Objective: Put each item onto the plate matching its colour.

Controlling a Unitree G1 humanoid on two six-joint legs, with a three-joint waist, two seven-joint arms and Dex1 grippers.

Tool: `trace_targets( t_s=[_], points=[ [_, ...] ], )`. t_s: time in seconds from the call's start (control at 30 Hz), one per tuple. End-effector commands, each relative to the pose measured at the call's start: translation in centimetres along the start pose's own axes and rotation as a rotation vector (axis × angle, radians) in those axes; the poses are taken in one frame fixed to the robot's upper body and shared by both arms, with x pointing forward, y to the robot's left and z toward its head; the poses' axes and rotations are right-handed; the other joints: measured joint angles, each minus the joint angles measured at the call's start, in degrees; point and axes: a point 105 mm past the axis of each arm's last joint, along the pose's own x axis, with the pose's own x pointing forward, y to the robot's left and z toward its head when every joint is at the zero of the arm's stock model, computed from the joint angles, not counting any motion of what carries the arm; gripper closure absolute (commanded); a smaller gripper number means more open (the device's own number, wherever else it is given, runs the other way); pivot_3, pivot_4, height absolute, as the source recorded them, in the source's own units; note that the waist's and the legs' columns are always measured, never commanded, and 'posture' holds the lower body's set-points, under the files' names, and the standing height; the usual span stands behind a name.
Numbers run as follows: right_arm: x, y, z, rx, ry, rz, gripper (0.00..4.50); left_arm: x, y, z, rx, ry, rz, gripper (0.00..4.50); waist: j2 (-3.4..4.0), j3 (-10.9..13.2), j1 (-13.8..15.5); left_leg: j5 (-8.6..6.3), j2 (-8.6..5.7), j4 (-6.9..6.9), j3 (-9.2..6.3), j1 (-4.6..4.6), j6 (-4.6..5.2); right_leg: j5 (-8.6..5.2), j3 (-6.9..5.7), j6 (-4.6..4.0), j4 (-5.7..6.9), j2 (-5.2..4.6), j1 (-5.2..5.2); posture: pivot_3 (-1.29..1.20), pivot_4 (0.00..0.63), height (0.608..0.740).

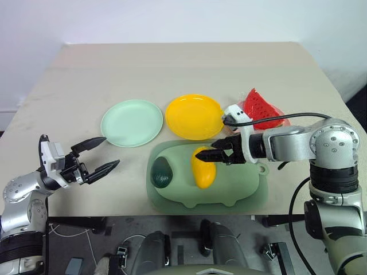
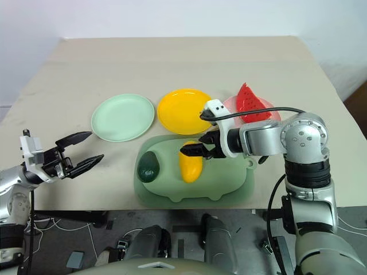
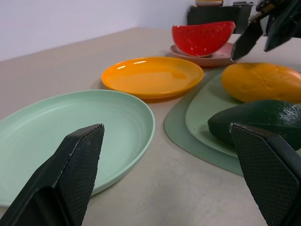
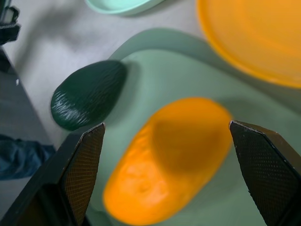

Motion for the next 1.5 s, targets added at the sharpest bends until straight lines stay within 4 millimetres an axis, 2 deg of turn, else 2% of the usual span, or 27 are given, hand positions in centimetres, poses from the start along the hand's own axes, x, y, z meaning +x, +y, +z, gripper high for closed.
trace_targets(
  t_s=[0.03,0.43,0.67,1.03,1.17,1.2,1.23,1.33,1.5],
  points=[
    [0.1,0.8,-0.4,0.003,0.010,0.001,0.07,0.1,-0.1,0.5,0.030,-0.007,-0.009,0.00,0.00,0.00,0.02,0.00,0.00,0.00,0.00,-0.01,0.00,0.00,0.00,0.00,-0.01,0.00,0.00,0.00,0.150,0.733],
    [1.1,1.6,-1.4,-0.036,0.088,-0.071,0.07,0.0,-0.2,0.6,0.031,-0.004,-0.013,0.00,-0.02,-0.01,0.03,-0.01,0.05,0.01,-0.02,-0.02,0.01,0.00,0.00,0.01,-0.06,0.01,0.00,0.00,0.150,0.733],
    [2.6,1.4,-1.3,-0.065,0.091,-0.091,0.07,0.0,-0.2,0.8,0.035,-0.004,-0.013,0.00,-0.04,-0.02,0.06,-0.01,0.07,0.01,-0.04,-0.03,0.02,0.00,0.00,0.01,-0.06,0.01,-0.01,0.00,0.150,0.733],
    [3.5,1.0,-1.4,-0.147,0.106,-0.116,0.07,0.3,-0.3,0.7,0.034,-0.009,-0.011,0.00,-0.04,-0.02,0.08,-0.01,0.08,0.02,-0.09,-0.05,0.02,0.00,0.00,0.01,-0.05,0.01,-0.02,0.00,0.150,0.733],
    [3.4,0.8,-1.4,-0.170,0.111,-0.119,1.20,0.4,-0.3,0.7,0.034,-0.012,-0.010,0.00,-0.04,-0.03,0.08,-0.01,0.07,0.02,-0.10,-0.05,0.03,0.00,0.00,0.01,-0.06,0.01,-0.02,0.00,0.150,0.733],
    [3.4,0.8,-1.4,-0.171,0.110,-0.119,1.39,0.4,-0.3,0.7,0.034,-0.013,-0.009,0.00,-0.04,-0.03,0.07,-0.01,0.07,0.02,-0.11,-0.05,0.03,0.00,0.00,0.01,-0.06,0.01,-0.02,0.00,0.150,0.733],
    [3.4,0.7,-1.3,-0.172,0.106,-0.117,1.39,0.4,-0.3,0.7,0.034,-0.013,-0.009,0.00,-0.04,-0.03,0.07,-0.01,0.07,0.02,-0.11,-0.05,0.03,0.00,0.00,0.01,-0.06,0.01,-0.02,0.00,0.150,0.733],
    [3.0,1.1,0.6,-0.149,0.032,-0.066,1.39,0.4,-0.3,0.8,0.030,-0.018,-0.011,0.00,-0.04,-0.02,0.07,-0.01,0.07,0.02,-0.13,-0.05,0.03,0.00,0.00,0.01,-0.06,0.01,-0.02,0.00,0.150,0.733],
    [1.6,-0.2,7.1,-0.078,-0.198,-0.063,1.39,0.6,-0.2,1.0,0.024,-0.027,-0.024,0.00,-0.03,-0.02,-0.04,-0.01,0.04,0.03,-0.12,-0.04,0.03,0.00,0.00,0.01,-0.05,0.03,-0.03,0.00,0.150,0.733]
  ],
)
